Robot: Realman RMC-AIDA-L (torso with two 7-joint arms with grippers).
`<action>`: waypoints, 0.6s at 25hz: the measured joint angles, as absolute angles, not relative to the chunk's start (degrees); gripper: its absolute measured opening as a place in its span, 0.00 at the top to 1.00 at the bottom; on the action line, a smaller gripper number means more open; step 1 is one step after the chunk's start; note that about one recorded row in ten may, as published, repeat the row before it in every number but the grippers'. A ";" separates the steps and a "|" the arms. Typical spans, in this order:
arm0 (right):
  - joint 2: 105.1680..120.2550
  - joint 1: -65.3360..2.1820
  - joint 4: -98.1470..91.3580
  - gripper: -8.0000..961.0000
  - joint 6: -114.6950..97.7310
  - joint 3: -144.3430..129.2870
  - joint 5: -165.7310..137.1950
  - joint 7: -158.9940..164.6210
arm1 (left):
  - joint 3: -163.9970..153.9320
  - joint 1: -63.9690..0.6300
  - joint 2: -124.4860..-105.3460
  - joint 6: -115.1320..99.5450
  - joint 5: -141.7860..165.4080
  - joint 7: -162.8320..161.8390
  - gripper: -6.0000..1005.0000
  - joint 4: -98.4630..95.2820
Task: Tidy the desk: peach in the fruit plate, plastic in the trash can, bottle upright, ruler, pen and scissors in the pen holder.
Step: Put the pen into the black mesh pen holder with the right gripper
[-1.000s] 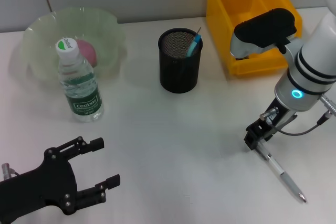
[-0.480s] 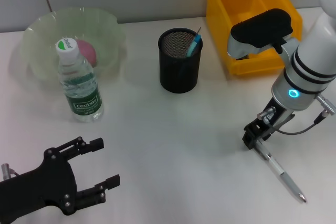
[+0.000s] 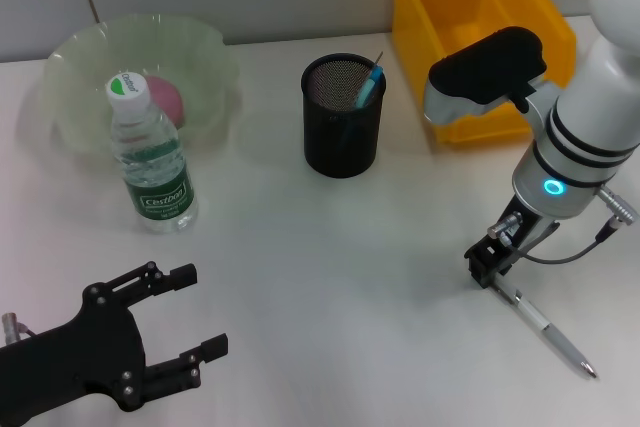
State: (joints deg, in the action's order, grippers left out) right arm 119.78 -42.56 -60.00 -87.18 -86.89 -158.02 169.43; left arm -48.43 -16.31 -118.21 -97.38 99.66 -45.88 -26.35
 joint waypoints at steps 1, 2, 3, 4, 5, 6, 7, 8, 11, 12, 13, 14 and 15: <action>119.78 -42.69 -59.80 0.66 -87.18 -86.94 -158.02 169.42 | -48.43 -16.32 -118.21 -97.39 99.66 -45.88 0.22 -26.32; 119.78 -42.79 -59.66 0.69 -87.19 -86.98 -158.01 169.42 | -48.43 -16.34 -118.21 -97.39 99.66 -45.88 0.22 -26.30; 119.78 -42.79 -59.66 0.71 -87.19 -86.98 -158.01 169.42 | -48.43 -16.33 -118.21 -97.39 99.66 -45.88 0.22 -26.37; 119.78 -42.80 -59.73 0.74 -87.20 -86.99 -158.00 169.41 | -48.43 -16.31 -118.21 -97.39 99.66 -45.88 0.22 -26.43; 119.78 -42.79 -59.87 0.76 -87.22 -86.99 -158.00 169.41 | -48.43 -16.30 -118.21 -97.39 99.66 -45.88 0.22 -26.46; 119.80 -42.74 -60.10 0.79 -87.42 -87.00 -157.99 169.41 | -48.43 -16.30 -118.21 -97.39 99.66 -45.88 0.22 -26.46; 119.81 -42.57 -60.70 0.82 -87.71 -86.93 -157.98 169.40 | -48.43 -16.26 -118.21 -97.39 99.66 -45.88 0.22 -26.49; 119.81 -42.57 -60.70 0.82 -87.71 -86.93 -157.98 169.40 | -48.43 -16.26 -118.21 -97.39 99.66 -45.88 0.22 -26.49; 119.81 -42.29 -62.20 0.82 -88.02 -86.62 -157.96 169.38 | -48.43 -16.21 -118.21 -97.39 99.66 -45.88 0.22 -26.50; 119.81 -42.11 -63.35 0.82 -88.45 -86.43 -157.92 169.37 | -48.43 -16.18 -118.21 -97.43 99.66 -45.88 0.22 -26.49; 119.81 -42.11 -63.35 0.82 -88.45 -86.43 -157.92 169.37 | -48.43 -16.18 -118.21 -97.43 99.66 -45.88 0.22 -26.49; 119.81 -42.02 -64.01 0.82 -88.62 -86.38 -157.91 169.37 | -48.43 -16.17 -118.21 -97.43 99.66 -45.88 0.22 -26.47; 119.80 -41.87 -64.83 0.82 -88.92 -86.32 -157.88 169.37 | -48.42 -16.17 -118.21 -97.44 99.66 -45.88 0.22 -26.46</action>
